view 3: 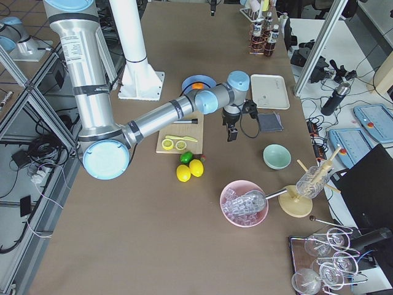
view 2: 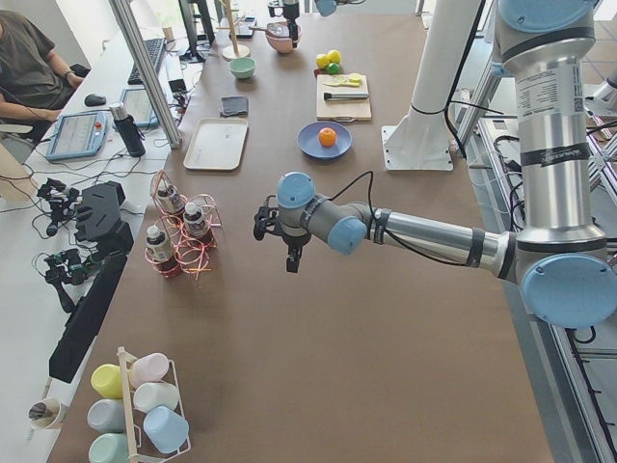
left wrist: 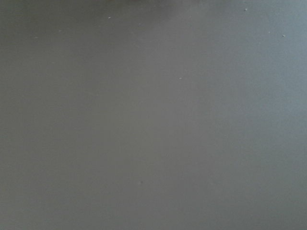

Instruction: Pick orange to plate

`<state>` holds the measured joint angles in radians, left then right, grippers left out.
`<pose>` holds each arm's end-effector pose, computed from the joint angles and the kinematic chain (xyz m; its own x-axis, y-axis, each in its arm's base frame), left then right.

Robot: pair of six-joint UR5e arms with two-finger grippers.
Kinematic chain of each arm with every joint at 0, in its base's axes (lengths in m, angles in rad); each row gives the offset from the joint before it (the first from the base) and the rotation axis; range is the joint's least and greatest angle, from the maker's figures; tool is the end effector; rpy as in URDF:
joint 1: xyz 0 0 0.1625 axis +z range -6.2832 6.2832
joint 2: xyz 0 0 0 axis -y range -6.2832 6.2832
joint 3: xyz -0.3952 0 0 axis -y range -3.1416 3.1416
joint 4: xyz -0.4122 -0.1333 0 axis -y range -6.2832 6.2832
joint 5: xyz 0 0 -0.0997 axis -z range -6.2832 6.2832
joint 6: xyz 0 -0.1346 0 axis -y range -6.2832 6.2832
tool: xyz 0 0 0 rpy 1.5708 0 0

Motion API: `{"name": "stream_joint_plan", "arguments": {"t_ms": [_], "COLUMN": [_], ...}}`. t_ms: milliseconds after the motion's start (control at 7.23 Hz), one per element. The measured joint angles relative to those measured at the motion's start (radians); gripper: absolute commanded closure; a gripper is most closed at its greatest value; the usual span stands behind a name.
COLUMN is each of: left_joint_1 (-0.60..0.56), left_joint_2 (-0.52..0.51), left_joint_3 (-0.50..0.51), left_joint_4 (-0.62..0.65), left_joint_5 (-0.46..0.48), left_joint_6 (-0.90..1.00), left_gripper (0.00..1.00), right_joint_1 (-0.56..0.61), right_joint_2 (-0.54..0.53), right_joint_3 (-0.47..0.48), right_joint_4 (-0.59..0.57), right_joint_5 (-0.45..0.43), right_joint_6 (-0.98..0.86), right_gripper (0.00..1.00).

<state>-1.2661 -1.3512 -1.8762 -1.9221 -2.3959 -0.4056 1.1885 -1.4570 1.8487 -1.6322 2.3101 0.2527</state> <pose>0.1032 -0.4430 0.5534 0.6162 0.1186 -0.7786 -0.0312 0.9915 0.1264 -0.1665 -0.5284 0.4595 0.6731 -0.2438 0.6982 0.1906 0.9694 0.1547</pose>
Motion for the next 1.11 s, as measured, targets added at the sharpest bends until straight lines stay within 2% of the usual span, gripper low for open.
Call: {"name": "stream_joint_plan", "arguments": {"t_ms": [277,415,691,1106], "left_joint_1": [-0.085,-0.104,-0.120,-0.124], "left_joint_2": [0.082,0.096,0.094,0.096], "left_joint_3": [0.019,0.029,0.039,0.050], "left_joint_4": [-0.004,-0.006,-0.008,-0.010], "left_joint_5": [-0.003,0.006,0.011,0.013], "left_joint_6": [0.089,0.106,0.127,0.134], "left_gripper": [0.03,0.03,0.03,0.03], "right_joint_1": [0.155,0.213,0.253,0.263], "right_joint_2": [-0.134,-0.160,-0.181,-0.205], "right_joint_3": [-0.056,-0.096,-0.134,-0.142], "right_joint_4": [0.004,0.004,0.003,0.006], "right_joint_5": [0.035,0.042,0.041,0.037], "right_joint_6": [-0.230,-0.300,-0.344,-0.357], "right_gripper": [0.00,0.00,0.00,0.00]}}
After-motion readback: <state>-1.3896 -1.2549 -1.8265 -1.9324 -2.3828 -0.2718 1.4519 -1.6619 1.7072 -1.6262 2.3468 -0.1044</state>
